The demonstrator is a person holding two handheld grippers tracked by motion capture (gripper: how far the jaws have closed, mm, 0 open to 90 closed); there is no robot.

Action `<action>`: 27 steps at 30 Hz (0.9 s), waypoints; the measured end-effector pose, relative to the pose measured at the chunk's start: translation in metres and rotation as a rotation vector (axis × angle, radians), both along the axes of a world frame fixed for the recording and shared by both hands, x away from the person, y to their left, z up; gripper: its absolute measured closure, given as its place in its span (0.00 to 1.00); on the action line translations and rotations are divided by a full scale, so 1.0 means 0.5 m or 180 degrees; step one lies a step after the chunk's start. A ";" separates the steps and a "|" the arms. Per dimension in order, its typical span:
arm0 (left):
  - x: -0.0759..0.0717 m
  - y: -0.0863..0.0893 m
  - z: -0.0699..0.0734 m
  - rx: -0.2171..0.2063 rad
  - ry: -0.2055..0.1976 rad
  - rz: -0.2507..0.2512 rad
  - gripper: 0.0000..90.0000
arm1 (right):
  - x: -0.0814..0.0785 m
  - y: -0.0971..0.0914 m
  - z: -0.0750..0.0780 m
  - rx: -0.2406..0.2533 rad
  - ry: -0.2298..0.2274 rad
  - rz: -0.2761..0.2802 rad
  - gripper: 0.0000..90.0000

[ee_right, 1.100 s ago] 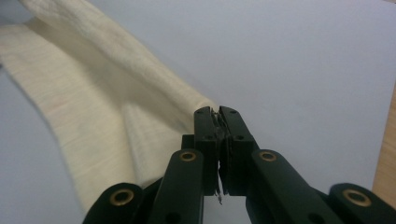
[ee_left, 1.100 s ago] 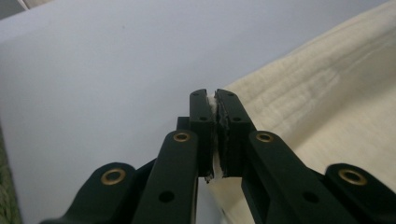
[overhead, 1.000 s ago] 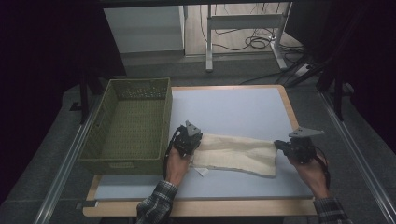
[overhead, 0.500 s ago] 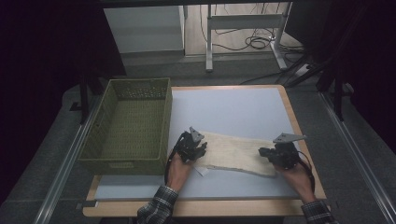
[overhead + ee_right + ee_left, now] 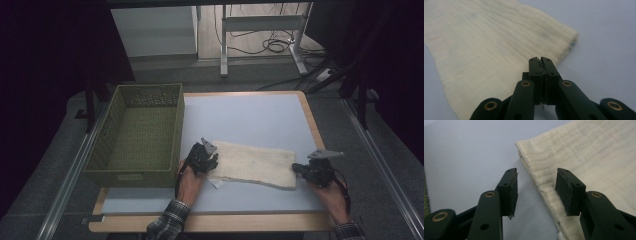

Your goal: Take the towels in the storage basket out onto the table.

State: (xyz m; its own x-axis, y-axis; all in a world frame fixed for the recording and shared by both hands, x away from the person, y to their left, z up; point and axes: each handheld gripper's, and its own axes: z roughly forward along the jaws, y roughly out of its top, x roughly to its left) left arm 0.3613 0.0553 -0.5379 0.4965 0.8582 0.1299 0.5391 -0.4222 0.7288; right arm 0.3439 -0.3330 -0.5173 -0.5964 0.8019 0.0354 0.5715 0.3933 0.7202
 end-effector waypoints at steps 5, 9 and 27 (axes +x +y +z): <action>0.020 0.002 0.028 -0.0031 0.0004 0.0062 0.56 | 0.005 0.000 0.021 -0.0041 -0.0060 -0.0013 0.97; 0.059 0.004 0.050 -0.0152 0.0061 0.0106 0.61 | 0.034 0.007 0.037 -0.0056 -0.0123 -0.0064 0.96; 0.125 -0.001 0.023 -0.0404 0.0325 -0.0102 0.98 | 0.115 0.035 0.022 -0.0292 -0.0006 -0.0086 0.97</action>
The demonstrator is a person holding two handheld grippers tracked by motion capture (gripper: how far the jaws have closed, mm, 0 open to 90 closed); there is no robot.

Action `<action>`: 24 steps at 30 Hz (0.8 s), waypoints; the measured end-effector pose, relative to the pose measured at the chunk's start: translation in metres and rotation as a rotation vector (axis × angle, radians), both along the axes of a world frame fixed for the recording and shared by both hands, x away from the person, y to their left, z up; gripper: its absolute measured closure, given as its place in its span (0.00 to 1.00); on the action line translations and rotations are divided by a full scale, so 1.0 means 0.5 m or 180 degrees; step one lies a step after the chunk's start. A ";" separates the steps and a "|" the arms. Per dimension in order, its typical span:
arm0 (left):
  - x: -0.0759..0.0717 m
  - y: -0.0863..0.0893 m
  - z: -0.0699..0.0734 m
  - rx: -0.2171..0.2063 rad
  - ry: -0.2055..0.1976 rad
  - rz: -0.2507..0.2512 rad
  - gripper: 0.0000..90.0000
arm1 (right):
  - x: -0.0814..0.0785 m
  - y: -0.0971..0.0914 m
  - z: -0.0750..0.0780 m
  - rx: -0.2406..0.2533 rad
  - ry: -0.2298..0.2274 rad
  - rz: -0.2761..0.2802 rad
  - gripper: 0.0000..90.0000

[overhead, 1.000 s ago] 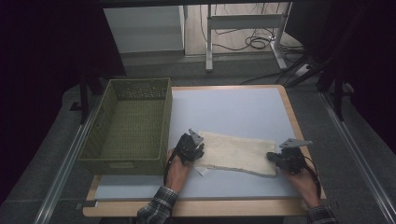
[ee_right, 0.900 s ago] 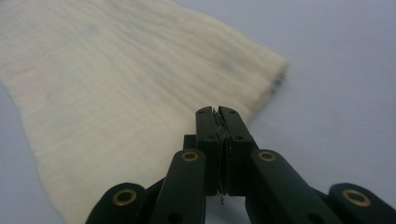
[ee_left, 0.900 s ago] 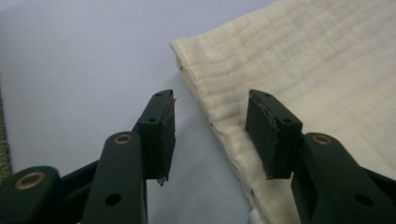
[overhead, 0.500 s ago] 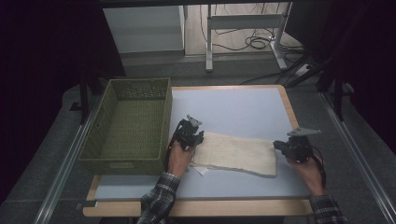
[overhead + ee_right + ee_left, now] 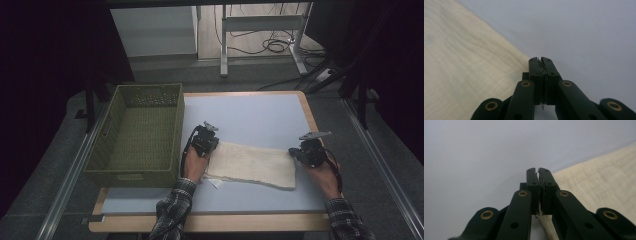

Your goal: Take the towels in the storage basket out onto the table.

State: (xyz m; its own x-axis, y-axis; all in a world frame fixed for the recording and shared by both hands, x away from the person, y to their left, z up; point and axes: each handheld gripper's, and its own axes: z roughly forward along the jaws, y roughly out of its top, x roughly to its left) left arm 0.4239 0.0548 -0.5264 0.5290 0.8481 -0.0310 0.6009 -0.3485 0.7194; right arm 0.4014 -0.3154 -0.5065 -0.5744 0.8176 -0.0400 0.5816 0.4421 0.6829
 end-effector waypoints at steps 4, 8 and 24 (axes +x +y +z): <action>-0.026 0.005 0.026 0.0012 -0.0199 0.0034 0.98 | -0.018 -0.005 0.025 0.0051 -0.0174 0.0031 0.97; -0.060 0.007 0.035 0.0033 -0.0309 0.0049 0.98 | -0.047 -0.010 0.041 0.0122 -0.0277 0.0102 0.97; -0.157 0.021 0.030 0.0043 -0.0543 0.0024 0.97 | -0.142 -0.015 0.060 0.0141 -0.0409 0.0345 0.97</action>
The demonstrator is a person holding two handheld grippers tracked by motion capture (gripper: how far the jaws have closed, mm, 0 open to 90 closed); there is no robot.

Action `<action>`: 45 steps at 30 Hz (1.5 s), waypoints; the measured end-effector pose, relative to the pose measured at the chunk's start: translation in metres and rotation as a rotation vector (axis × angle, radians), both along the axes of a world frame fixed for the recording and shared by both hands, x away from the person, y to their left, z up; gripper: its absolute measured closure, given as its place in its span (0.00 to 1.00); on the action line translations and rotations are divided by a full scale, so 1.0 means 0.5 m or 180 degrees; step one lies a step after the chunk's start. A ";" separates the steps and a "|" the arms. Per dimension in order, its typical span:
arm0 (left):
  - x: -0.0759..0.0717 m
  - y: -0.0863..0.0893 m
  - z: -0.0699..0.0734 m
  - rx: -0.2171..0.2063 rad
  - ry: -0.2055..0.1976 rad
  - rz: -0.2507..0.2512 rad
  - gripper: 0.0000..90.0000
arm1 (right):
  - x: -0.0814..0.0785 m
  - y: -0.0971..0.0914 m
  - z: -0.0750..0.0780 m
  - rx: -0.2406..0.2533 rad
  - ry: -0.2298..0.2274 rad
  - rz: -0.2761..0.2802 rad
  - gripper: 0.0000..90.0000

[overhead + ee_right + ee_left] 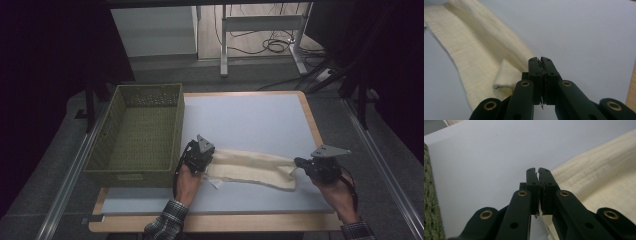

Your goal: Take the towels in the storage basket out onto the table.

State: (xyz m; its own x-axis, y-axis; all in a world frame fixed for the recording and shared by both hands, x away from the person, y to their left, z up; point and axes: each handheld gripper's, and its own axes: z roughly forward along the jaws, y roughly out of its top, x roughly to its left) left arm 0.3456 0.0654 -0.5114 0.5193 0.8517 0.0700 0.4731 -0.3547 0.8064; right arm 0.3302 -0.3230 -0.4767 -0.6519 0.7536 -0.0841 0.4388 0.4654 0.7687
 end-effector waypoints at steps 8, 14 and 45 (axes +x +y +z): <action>-0.041 -0.002 -0.010 0.0074 -0.0003 0.0012 0.97 | -0.027 0.008 0.010 0.0042 -0.0031 0.0091 0.97; -0.067 -0.011 -0.025 0.0287 0.0046 0.0018 0.96 | -0.045 0.003 0.001 0.0068 0.0022 0.0127 0.97; -0.082 -0.021 0.025 0.0114 -0.0005 -0.0030 0.59 | -0.080 -0.006 -0.020 0.0214 0.0197 0.0181 0.92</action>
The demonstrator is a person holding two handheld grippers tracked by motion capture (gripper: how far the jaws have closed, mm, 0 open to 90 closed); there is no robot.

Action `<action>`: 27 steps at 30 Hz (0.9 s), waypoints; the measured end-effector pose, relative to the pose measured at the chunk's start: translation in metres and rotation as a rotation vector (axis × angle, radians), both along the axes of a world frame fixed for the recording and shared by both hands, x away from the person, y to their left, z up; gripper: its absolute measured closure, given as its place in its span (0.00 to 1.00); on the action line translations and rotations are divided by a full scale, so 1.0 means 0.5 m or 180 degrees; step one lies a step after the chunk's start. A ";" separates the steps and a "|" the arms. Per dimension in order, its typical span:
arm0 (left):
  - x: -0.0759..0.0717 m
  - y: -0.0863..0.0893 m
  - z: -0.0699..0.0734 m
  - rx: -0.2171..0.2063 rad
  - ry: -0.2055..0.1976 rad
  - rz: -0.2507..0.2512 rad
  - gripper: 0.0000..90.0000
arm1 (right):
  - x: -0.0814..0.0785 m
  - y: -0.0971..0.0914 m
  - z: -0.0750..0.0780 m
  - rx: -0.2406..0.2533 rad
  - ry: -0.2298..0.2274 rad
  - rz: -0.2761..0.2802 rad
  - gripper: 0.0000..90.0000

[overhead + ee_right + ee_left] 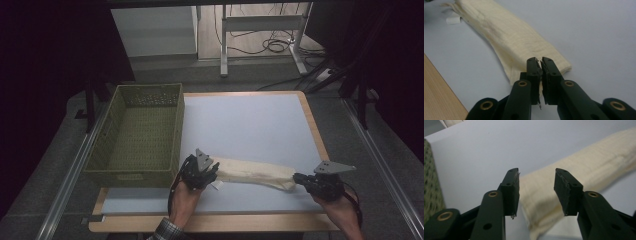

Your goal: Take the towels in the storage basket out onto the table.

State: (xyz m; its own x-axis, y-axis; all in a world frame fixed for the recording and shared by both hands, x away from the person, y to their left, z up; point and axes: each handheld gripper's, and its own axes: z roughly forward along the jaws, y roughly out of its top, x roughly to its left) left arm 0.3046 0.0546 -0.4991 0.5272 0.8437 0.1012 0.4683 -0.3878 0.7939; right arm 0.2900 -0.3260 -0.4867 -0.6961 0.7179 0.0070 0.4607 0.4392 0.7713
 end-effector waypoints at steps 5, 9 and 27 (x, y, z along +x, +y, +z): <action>0.051 -0.007 -0.041 0.0187 0.0304 0.0062 0.59 | -0.015 -0.004 0.024 0.0036 -0.0011 -0.0016 0.90; 0.051 -0.007 -0.064 0.0200 0.0401 0.0047 0.58 | -0.034 0.004 0.030 0.0110 0.0082 0.0066 0.91; 0.044 -0.003 -0.074 0.0170 0.0307 0.0039 0.57 | 0.020 0.105 -0.075 -0.0069 0.0062 -0.0036 0.95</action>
State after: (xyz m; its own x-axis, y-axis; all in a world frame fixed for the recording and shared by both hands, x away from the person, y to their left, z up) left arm 0.3264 0.0532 -0.5361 0.5262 0.8450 0.0955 0.5466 -0.4221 0.7232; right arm 0.3001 -0.2736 -0.5245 -0.6880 0.7257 0.0047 0.4805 0.4506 0.7524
